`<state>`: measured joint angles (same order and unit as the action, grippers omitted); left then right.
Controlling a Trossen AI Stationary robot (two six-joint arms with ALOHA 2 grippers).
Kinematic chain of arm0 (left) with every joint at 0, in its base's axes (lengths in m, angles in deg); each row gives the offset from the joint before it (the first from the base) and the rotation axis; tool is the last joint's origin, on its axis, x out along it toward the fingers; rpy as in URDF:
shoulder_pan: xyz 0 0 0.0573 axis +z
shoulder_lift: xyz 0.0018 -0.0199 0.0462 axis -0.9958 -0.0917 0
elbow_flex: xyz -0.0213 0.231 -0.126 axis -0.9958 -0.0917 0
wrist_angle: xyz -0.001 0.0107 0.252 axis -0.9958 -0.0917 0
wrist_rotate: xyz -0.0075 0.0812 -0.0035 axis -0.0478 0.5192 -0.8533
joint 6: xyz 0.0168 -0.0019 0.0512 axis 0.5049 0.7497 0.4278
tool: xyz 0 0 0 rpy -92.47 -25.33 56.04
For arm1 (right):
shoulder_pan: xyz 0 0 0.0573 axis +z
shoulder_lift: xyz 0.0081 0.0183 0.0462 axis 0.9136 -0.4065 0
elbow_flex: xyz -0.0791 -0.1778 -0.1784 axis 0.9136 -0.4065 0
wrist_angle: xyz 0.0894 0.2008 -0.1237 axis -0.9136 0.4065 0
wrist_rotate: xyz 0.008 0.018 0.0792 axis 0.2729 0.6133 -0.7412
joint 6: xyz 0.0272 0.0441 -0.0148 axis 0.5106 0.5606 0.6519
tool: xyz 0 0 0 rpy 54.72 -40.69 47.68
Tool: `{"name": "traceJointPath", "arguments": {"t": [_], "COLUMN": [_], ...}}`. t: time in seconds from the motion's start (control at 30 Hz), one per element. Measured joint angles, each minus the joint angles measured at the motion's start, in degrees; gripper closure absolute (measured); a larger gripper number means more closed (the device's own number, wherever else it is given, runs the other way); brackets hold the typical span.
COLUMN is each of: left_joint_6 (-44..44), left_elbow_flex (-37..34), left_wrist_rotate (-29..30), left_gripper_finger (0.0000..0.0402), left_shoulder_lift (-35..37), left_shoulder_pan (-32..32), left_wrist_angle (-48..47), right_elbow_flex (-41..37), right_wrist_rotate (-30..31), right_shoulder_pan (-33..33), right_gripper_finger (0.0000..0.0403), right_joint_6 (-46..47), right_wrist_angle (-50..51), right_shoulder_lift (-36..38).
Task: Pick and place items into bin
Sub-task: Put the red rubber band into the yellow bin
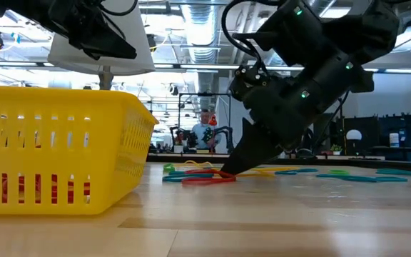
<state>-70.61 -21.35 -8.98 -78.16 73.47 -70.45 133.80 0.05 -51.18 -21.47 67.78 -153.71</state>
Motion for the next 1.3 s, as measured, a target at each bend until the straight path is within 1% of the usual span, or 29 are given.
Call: {"name": "traceJointPath", "arguments": {"t": [0.03, 0.2, 0.37, 0.47, 0.57, 0.63, 0.7, 0.8, 0.87, 0.97, 1.03, 1.13, 1.3], "left_joint_6": [0.00, -0.38, -0.46, -0.46, -0.44, -0.44, -0.19, 0.17, -0.38, -0.54, -0.68, -1.07, -2.55], "left_elbow_flex": [0.00, 0.00, 0.00, 0.00, 0.00, 0.00, 0.00, 0.00, 0.00, 0.02, 0.02, 0.02, 0.02], "left_wrist_rotate": [-0.01, 0.00, -0.01, -0.01, -0.01, -0.01, 0.20, 0.92, 0.97, 0.95, 0.95, 0.95, 0.95], "left_gripper_finger": [0.0310, 0.0310, 0.0310, 0.0310, 0.0310, 0.0310, 0.0310, 0.0310, 0.0310, 0.0310, 0.0310, 0.0310, 0.0310], "left_shoulder_lift": [0.00, 0.00, 0.00, 0.00, 0.00, 0.00, 0.00, 0.00, -0.11, -0.11, -0.18, -0.20, -0.20], "left_shoulder_pan": [0.00, 0.00, 0.00, 0.00, 0.00, 0.00, 0.00, 0.00, 0.00, -0.01, -0.02, -0.02, 0.00], "left_wrist_angle": [0.02, 0.02, -0.04, -0.08, -0.07, -0.01, 0.01, 0.04, 0.07, 0.20, 0.07, 0.02, -0.74], "right_elbow_flex": [0.00, -0.25, -0.17, -0.17, -0.09, -0.13, 0.12, 2.78, 6.20, 11.90, 15.84, 20.64, 25.89], "right_wrist_rotate": [-0.16, -1.14, -3.65, -7.87, -13.60, -16.82, -17.60, -17.80, -19.31, -23.25, -24.65, -24.44, -24.44], "right_shoulder_pan": [-0.06, -0.41, 0.41, 1.22, 1.79, 2.17, 2.61, 3.03, 3.31, 3.63, 4.03, 4.21, 4.07], "right_gripper_finger": [0.0394, 0.0399, 0.0401, 0.0401, 0.0402, 0.0402, 0.0402, 0.0402, 0.0402, 0.0402, 0.0403, 0.0403, 0.0403], "right_joint_6": [-0.03, -1.83, -5.13, -10.14, -10.98, -11.57, -12.52, -12.57, -13.57, -15.10, -15.11, -16.30, -16.61], "right_wrist_angle": [0.09, 1.15, -1.77, -6.89, -13.81, -16.45, -19.55, -19.48, -19.71, -18.85, -17.18, -13.02, -6.06], "right_shoulder_lift": [0.00, 1.85, 8.16, 11.52, 13.37, 13.38, 12.48, 9.79, 7.02, 2.50, -0.47, -4.02, -8.57]}}
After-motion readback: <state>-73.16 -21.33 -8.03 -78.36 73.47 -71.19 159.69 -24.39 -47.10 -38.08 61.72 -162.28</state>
